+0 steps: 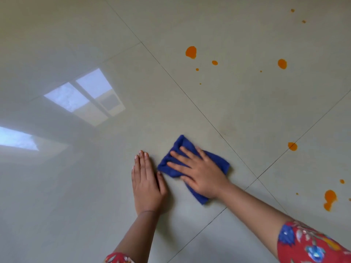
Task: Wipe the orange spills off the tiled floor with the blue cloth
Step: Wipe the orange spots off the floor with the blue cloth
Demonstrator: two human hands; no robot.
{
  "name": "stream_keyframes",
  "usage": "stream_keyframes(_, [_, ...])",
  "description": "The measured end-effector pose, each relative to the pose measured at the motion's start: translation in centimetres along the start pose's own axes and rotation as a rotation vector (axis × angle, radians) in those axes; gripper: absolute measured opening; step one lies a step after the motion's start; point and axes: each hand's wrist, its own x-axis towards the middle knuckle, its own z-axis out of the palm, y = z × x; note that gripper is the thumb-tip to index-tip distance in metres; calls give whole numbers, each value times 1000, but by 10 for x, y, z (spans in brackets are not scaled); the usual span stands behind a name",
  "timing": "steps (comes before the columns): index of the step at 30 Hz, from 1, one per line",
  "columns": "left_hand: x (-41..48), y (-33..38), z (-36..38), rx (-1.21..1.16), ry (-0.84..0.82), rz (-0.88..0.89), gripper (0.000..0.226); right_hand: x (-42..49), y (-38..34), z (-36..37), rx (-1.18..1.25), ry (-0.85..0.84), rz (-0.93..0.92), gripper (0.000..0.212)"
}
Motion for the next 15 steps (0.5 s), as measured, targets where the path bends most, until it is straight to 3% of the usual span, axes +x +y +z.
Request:
stream_keyframes(1, [0, 1, 0, 20, -8, 4, 63, -7, 18, 0, -12, 16, 82, 57])
stream_keyframes(4, [-1, 5, -2, 62, -60, 48, 64, -6, 59, -9, 7, 122, 679, 56])
stream_keyframes(5, [0, 6, -3, 66, -68, 65, 64, 1, 52, -10, 0, 164, 800, 57])
stream_keyframes(6, [0, 7, -3, 70, -80, 82, 63, 7, 37, -9, -22, 195, 808, 58])
stream_keyframes(7, [0, 6, -3, 78, -87, 95, 63, 12, 15, -4, -34, 191, 686, 59])
stream_keyframes(9, [0, 6, -2, 88, -94, 100, 63, 13, -24, 5, -27, 93, 273, 59])
stream_keyframes(11, [0, 5, -2, 88, -106, 92, 63, 24, -20, 2, 3, 32, 80, 57])
stream_keyframes(13, [0, 7, -2, 95, -111, 97, 62, 49, 15, -5, 4, 61, 183, 57])
stream_keyframes(15, [0, 8, -2, 112, -126, 122, 62, 56, 57, -12, 16, 74, 476, 59])
